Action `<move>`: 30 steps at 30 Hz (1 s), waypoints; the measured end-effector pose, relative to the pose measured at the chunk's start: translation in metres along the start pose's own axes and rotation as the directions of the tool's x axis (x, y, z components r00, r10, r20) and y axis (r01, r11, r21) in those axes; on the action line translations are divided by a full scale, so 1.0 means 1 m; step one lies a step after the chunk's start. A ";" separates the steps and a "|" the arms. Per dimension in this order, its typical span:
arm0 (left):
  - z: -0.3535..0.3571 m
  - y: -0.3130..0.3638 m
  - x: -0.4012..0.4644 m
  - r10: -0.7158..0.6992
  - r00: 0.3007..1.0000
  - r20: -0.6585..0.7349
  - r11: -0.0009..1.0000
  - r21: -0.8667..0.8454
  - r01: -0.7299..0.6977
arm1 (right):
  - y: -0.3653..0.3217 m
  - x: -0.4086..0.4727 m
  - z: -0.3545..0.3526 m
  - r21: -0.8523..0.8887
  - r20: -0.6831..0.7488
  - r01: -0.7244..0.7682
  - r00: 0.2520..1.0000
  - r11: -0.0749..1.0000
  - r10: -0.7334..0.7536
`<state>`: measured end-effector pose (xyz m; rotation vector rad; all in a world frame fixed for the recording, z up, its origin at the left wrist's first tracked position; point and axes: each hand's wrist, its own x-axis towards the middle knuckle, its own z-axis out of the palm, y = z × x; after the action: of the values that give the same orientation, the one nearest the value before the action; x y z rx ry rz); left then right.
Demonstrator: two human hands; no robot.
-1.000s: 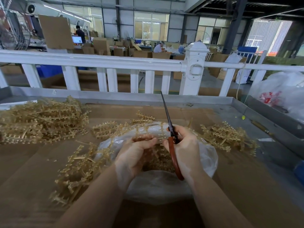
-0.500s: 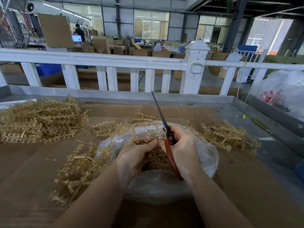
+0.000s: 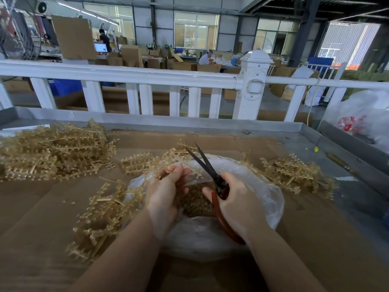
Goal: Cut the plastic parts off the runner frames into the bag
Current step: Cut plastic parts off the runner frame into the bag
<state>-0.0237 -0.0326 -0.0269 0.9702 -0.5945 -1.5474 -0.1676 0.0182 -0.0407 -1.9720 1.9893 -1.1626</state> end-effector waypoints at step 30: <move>-0.005 -0.009 -0.001 0.142 0.990 -0.008 0.952 -0.271 -0.139 | 0.005 -0.014 0.002 -0.203 0.054 0.150 0.988 0.968 -0.142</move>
<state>-0.0247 -0.0289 -0.0364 0.6957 -0.4352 -1.4630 -0.1687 0.0291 -0.0506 -2.2567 2.0503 -0.9700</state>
